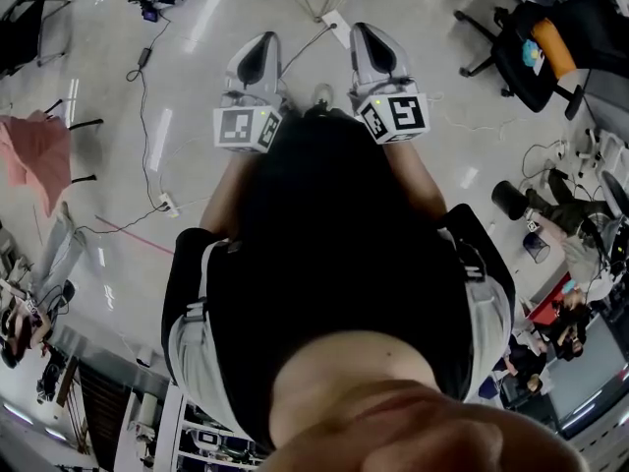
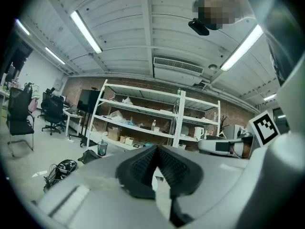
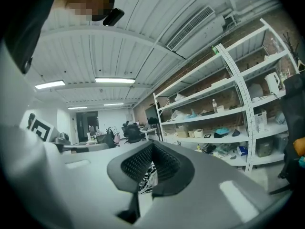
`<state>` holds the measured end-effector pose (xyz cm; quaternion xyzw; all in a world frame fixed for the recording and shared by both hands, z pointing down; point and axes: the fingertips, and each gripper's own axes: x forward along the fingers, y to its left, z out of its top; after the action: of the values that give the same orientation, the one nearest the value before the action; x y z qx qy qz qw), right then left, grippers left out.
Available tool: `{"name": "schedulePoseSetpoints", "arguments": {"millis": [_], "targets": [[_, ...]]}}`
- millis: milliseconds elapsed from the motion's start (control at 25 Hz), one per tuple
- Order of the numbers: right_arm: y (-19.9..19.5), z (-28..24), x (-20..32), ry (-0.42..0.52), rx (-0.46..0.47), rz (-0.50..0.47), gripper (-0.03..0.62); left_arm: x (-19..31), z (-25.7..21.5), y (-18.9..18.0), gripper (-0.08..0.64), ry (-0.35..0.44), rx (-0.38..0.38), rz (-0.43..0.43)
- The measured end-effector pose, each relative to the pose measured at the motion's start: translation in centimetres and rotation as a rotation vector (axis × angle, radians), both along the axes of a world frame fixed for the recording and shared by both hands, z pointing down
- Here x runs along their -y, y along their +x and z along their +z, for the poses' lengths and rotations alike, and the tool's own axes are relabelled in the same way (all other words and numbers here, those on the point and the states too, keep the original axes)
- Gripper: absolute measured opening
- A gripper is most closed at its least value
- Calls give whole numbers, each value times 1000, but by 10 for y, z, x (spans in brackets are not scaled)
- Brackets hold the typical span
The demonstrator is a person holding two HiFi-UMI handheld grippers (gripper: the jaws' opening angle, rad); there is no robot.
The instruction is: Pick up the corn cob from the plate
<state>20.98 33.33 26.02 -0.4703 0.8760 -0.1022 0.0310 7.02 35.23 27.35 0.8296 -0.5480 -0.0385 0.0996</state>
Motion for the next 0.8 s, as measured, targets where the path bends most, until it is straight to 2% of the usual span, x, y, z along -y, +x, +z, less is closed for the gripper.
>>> {"name": "schedulePoseSetpoints", "arguments": {"millis": [360,800], "targets": [[14,6,8,-7,14,-61,8,-4,-3,15,3,8,20,-52],[-3,6,23,-3,16,-90,8,15,-2,0,2,8,3,-100]]}}
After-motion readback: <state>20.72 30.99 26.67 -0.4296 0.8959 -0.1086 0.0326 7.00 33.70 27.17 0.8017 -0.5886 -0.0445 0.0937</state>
